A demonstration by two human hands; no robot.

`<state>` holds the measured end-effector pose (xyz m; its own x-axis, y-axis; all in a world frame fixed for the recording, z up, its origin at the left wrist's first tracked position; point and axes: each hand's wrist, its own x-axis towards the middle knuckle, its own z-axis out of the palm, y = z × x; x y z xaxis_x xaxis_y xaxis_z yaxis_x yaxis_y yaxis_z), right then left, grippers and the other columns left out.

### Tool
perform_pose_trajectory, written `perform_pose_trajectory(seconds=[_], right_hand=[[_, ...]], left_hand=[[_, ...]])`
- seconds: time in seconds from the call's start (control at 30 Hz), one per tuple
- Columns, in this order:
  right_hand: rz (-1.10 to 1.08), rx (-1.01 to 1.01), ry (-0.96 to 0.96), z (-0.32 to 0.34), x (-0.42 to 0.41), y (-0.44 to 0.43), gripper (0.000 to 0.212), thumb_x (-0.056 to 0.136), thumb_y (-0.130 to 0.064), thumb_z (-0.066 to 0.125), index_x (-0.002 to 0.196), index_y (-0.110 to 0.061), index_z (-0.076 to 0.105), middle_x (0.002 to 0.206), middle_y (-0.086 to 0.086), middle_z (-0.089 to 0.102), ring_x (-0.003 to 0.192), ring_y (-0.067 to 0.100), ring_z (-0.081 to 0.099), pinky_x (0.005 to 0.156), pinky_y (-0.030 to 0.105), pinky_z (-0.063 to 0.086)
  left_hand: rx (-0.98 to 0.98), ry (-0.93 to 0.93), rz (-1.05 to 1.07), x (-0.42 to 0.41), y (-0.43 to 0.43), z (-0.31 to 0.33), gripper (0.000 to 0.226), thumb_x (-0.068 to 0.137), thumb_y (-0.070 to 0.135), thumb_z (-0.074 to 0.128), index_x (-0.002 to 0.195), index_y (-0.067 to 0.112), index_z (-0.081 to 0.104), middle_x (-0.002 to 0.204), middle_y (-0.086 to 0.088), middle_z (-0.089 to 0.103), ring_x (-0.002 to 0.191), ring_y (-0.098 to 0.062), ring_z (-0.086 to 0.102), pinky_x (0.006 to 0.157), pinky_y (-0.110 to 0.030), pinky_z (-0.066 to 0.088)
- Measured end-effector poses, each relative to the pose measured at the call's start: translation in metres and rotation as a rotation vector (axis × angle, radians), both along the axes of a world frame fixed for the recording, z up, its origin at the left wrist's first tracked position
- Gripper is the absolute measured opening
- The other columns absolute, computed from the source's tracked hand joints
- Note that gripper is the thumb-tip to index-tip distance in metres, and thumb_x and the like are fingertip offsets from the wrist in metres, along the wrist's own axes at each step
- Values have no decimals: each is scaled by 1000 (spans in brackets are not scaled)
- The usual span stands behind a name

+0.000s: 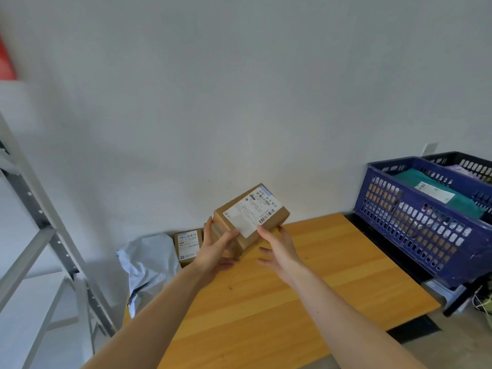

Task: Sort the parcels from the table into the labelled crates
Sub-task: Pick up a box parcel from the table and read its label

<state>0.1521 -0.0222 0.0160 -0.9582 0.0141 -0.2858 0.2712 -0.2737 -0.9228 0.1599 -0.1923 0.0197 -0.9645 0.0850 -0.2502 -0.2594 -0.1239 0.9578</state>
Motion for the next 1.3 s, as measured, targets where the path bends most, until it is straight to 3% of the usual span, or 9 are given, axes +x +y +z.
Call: perform_pose_trajectory(seconds=[0.1,0.2,0.4,0.5,0.6,0.7,0.9,1.1,1.3], right_hand=[[15,-36,58,4,0,-6,75,84,-34,72,142,-39,25,113,-10,61,103,25,62,92,54,50],[-15,-50,97,6,-1,-2,68,87,-28,70,141,-37,30,119,-4,63,109,26,63,91,55,50],[-8,-19,122,5,2,10,54,89,-20,68,135,-36,44,122,-3,63,115,26,59,93,54,51],[9,-2,130,3,5,16,55,89,-17,68,134,-37,44,120,-4,65,114,24,60,94,53,50],[46,69,149,3,10,19,58,90,-15,67,136,-38,42,118,-7,66,113,19,61,96,51,49],[38,87,157,3,13,23,54,92,-15,63,137,-36,43,120,-8,65,114,17,60,96,51,50],[-23,125,199,3,19,36,45,93,-10,60,133,-30,51,127,-10,62,114,13,59,90,48,53],[-69,114,207,1,30,44,49,91,-5,61,130,-33,51,128,-11,61,115,11,59,95,42,51],[-151,127,202,1,43,58,53,91,-5,62,132,-33,47,128,-10,60,111,8,59,79,29,54]], left_hand=[[-31,24,-43,0,2,4,95,65,52,80,136,60,18,117,-10,63,95,-32,67,93,-57,48],[-130,66,-37,-2,-2,7,87,60,53,81,131,49,31,123,6,56,111,-21,57,87,-45,47],[-329,160,-45,-10,-12,18,68,67,63,70,121,25,51,124,10,56,115,-9,53,84,-23,45],[-376,210,-83,-12,-16,25,67,74,64,62,131,31,51,123,11,58,113,-9,53,86,-22,40],[-359,239,-147,-13,-16,27,57,85,48,62,138,33,48,119,13,62,108,-3,58,87,-17,46],[-314,238,-171,-13,-13,26,51,90,33,63,138,23,49,123,6,64,108,-8,62,86,-22,53],[-275,212,-189,-11,-2,23,44,92,27,62,135,20,53,126,2,63,112,-18,61,98,-43,51],[-234,212,-227,-13,8,19,49,90,25,65,137,20,51,123,8,64,111,-20,63,95,-40,53],[-198,238,-308,-16,23,15,48,89,27,66,136,23,53,122,11,64,105,-9,65,92,-35,54]])
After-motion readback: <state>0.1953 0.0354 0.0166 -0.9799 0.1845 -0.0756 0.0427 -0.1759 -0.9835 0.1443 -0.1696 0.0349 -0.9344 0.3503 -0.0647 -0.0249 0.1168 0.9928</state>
